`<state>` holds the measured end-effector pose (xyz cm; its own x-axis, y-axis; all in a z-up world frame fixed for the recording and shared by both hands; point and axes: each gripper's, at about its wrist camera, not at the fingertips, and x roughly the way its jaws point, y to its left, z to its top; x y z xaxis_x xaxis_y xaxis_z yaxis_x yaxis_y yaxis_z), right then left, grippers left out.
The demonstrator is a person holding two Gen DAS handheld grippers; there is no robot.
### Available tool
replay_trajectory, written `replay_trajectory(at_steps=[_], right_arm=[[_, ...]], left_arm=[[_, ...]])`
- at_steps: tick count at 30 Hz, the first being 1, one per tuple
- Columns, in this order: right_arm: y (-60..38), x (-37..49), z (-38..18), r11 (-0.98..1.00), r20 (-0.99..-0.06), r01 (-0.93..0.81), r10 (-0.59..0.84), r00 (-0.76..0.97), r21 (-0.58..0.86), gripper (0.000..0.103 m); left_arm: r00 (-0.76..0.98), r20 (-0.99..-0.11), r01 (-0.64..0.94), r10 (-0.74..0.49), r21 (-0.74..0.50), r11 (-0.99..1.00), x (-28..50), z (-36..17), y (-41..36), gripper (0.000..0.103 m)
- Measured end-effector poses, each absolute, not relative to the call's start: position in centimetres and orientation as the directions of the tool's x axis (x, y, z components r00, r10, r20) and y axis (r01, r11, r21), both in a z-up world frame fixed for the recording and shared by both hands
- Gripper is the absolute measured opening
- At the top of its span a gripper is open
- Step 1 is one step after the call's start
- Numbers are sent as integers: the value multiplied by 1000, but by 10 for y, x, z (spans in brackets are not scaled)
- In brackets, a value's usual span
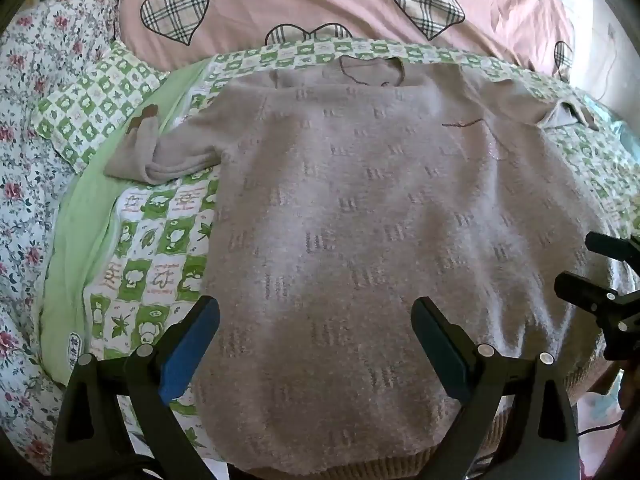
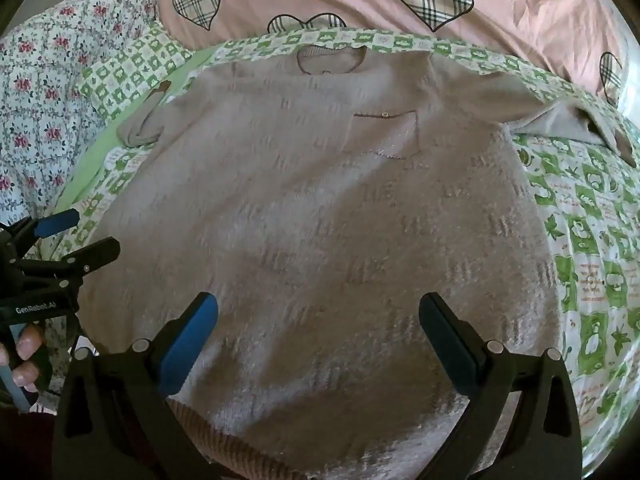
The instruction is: Fold small clothes
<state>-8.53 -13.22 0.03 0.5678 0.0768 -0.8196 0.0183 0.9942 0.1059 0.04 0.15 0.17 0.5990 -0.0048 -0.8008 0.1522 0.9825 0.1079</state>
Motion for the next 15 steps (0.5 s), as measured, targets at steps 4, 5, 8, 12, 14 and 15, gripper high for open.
replay_trajectory(at_steps=[4, 5, 8, 12, 14, 15], right_arm=[[-131, -84, 0, 994, -826, 25, 72, 559, 104, 101], [-130, -84, 0, 994, -827, 26, 72, 558, 104, 101], [-131, -85, -3, 994, -826, 27, 74, 559, 108, 101], [-135, -83, -2, 994, -809, 15, 82, 582, 111, 101], [-134, -83, -2, 994, -811, 17, 80, 579, 110, 101], [-134, -83, -3, 994, -813, 19, 79, 578, 111, 101]], left_arm=[[595, -804, 155, -10, 103, 983, -1, 2, 2, 97], [598, -802, 151, -2, 110, 982, 1, -1, 3, 97], [596, -803, 152, -6, 105, 983, 4, 0, 2, 97], [595, -804, 152, -11, 99, 983, 2, 0, 0, 97], [596, -803, 150, -15, 93, 984, 2, 0, -1, 97], [598, -801, 150, -12, 97, 984, 2, -1, -1, 97]])
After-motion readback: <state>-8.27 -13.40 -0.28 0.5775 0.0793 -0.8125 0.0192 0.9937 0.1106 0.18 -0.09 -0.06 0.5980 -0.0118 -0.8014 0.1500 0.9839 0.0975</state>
